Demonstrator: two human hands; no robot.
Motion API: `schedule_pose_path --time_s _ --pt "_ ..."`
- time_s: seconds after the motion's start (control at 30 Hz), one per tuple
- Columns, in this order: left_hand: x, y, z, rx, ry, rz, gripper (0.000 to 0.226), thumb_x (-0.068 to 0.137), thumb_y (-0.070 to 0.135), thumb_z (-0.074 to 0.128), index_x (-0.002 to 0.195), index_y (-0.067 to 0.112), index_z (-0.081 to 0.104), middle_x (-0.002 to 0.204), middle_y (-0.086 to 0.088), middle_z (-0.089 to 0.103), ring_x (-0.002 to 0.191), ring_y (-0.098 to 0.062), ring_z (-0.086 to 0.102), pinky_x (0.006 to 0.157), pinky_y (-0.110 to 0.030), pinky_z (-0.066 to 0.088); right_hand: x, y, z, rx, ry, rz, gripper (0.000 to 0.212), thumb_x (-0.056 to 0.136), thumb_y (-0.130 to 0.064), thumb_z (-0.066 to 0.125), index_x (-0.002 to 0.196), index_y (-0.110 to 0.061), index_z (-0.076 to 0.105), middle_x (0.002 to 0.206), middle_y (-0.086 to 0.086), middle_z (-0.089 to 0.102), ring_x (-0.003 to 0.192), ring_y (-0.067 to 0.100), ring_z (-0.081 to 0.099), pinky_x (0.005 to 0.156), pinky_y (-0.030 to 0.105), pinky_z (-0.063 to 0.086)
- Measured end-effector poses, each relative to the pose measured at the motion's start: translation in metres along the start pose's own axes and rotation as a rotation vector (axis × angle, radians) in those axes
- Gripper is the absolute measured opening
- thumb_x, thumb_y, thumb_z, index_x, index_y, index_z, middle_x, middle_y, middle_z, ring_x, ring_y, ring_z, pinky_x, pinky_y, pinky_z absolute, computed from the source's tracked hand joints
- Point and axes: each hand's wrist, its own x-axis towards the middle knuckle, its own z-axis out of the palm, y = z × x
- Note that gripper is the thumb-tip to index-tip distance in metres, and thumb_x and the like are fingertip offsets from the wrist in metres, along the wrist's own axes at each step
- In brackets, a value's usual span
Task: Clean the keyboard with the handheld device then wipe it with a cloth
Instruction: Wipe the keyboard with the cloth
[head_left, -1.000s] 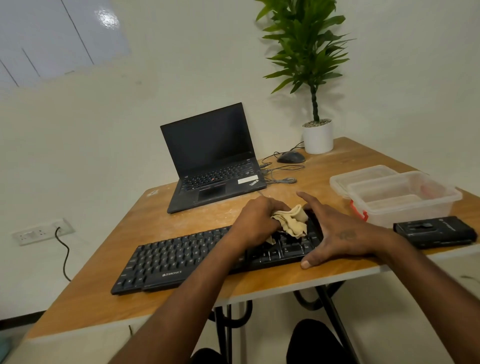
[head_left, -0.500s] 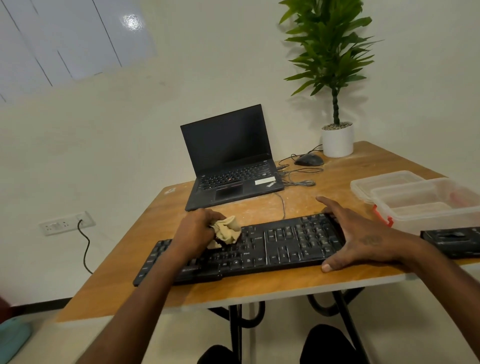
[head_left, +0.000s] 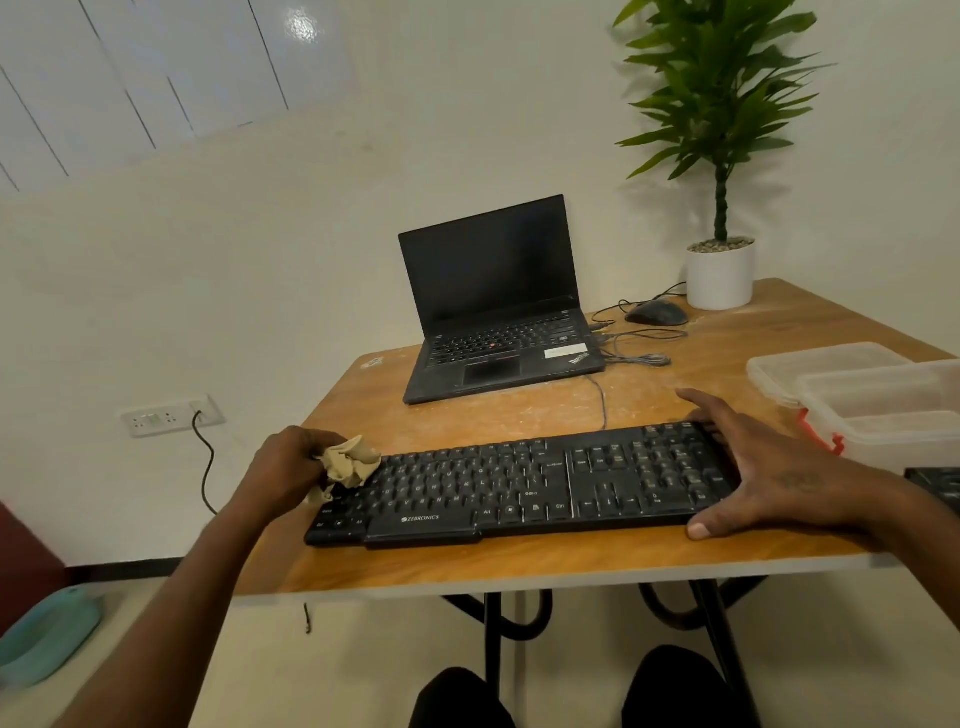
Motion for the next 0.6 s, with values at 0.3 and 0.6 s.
schedule_pose_path --time_s 0.3,0.6 --pt "-0.008 -0.017 -0.005 0.028 0.056 -0.023 0.039 0.087 -0.004 0.064 0.107 0.025 0.081 0.087 0.000 0.076 0.078 -0.014 0.068 0.065 -0.031 0.054 0.003 0.002 0.000 -0.006 0.000 -0.006 0.139 0.045 -0.073 0.090 0.147 -0.063 -0.004 0.155 -0.012 0.030 0.134 0.012 0.037 0.114 0.038 0.036" --pt "-0.026 -0.018 -0.001 -0.123 -0.001 0.038 0.035 0.090 0.006 0.070 0.097 0.040 0.078 0.084 0.010 0.077 0.078 -0.011 0.071 0.070 -0.035 0.058 0.009 0.009 0.002 -0.006 0.011 -0.001 0.141 0.042 -0.074 0.090 0.147 -0.064 -0.004 0.141 -0.021 0.030 0.126 0.008 0.038 0.100 0.027 0.038"
